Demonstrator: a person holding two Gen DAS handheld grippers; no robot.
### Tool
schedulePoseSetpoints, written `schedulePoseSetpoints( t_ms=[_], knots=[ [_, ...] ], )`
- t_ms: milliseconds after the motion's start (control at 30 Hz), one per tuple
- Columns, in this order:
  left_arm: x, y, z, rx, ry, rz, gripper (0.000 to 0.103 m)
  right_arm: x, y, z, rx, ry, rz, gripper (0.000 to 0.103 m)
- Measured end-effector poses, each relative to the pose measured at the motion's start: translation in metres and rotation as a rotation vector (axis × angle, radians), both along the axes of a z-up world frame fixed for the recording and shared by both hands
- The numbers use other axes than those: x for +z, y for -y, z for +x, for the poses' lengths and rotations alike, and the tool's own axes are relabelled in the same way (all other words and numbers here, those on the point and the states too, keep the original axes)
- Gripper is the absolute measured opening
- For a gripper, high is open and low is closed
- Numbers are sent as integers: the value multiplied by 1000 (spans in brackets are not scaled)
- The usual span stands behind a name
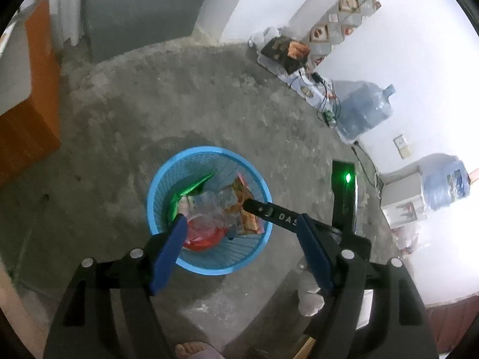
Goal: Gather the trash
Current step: 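Open both grippers to drop the cup and wrapper into the wastebasket, then move both open tools back over the table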
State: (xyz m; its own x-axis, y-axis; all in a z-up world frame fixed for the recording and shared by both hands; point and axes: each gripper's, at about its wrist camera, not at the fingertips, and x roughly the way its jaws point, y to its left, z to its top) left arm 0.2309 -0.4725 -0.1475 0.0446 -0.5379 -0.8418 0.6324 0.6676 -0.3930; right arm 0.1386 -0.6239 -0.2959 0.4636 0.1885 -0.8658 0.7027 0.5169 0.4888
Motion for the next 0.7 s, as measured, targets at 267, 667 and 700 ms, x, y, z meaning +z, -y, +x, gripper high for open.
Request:
schedulePoseSetpoints(
  t_ms=[267,667,700],
  knots=[
    [62,-42,-17,8,84,-127,79,35,-19,-30,-55,112,-44,67],
    [137,-129,-62,-37,252,-245,94,152,-110,-101,-1,296,-337,81],
    [141,-137,-65,-27,267,-243,96,160,-119,-105,7,306,-368,83]
  ],
)
